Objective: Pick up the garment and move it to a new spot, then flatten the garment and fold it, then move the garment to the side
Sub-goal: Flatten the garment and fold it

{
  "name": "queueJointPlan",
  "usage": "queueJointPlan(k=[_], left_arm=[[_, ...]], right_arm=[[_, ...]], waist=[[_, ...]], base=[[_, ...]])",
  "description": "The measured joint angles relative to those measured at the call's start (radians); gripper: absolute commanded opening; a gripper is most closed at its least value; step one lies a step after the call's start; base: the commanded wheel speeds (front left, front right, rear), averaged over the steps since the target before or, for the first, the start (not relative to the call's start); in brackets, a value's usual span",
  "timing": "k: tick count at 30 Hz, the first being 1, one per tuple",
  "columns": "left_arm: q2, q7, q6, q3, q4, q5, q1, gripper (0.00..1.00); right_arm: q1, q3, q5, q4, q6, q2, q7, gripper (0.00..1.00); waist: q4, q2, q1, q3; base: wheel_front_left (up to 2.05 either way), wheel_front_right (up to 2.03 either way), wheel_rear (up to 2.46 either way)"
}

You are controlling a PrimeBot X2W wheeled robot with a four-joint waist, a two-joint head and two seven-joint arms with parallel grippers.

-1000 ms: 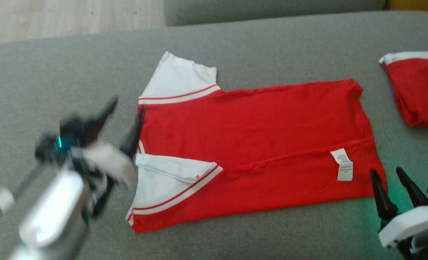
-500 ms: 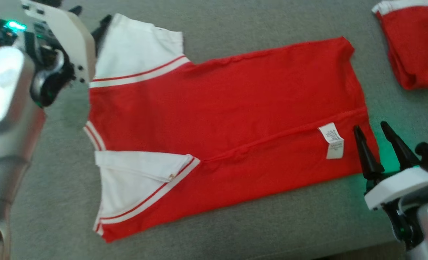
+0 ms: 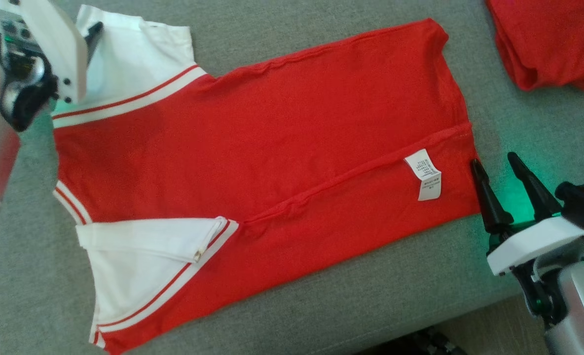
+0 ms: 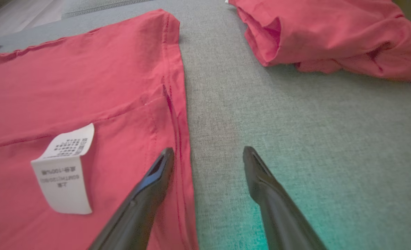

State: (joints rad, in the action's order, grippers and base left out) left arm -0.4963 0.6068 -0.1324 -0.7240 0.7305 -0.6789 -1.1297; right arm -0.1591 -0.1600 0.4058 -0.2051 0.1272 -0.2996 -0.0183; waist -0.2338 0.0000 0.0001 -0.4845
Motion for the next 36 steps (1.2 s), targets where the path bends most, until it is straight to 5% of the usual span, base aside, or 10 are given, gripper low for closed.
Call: queueJointPlan(k=[8, 10, 11, 20, 26, 36], left_arm=[[-0.01, -0.001, 0.0, -0.018, 0.047, -0.002, -0.063, 1.0], [-0.01, 0.007, 0.0, -0.025, 0.051, -0.017, -0.072, 0.21], [-0.01, 0.01, 0.0, -0.03, 0.05, -0.027, -0.073, 0.0], [-0.012, 0.047, 0.0, -0.084, 0.027, -0.114, -0.069, 0.0], [-0.018, -0.012, 0.0, -0.127, -0.033, -0.142, -0.069, 0.0], [-0.028, -0.033, 0.0, -0.213, -0.12, -0.186, -0.086, 0.0]], right_arm=[[-0.05, -0.018, 0.008, -0.019, 0.0, 0.002, -0.018, 1.0], [-0.055, -0.02, 0.008, -0.028, 0.0, 0.002, -0.019, 1.0], [-0.057, -0.02, 0.008, -0.032, 0.0, 0.002, -0.025, 1.0], [-0.061, 0.004, 0.024, -0.032, 0.0, -0.007, -0.024, 1.0], [-0.195, -0.027, 0.081, -0.023, 0.0, -0.061, 0.098, 1.0], [-0.507, -0.124, 0.159, -0.268, 0.0, -0.137, 0.296, 1.0]], waist=[[-0.024, 0.0, 0.0, -0.041], [-0.027, 0.0, 0.0, -0.045], [-0.027, 0.0, 0.0, -0.045], [-0.014, 0.0, -0.0001, -0.007], [0.012, 0.0, -0.0002, 0.037], [0.084, 0.0, -0.0001, 0.042]], base=[[0.0, 0.0, 0.0], [0.0, 0.0, 0.0], [0.0, 0.0, 0.0], [0.0, 0.0, 0.0], [0.0, 0.0, 0.0], [0.0, 0.0, 0.0]])
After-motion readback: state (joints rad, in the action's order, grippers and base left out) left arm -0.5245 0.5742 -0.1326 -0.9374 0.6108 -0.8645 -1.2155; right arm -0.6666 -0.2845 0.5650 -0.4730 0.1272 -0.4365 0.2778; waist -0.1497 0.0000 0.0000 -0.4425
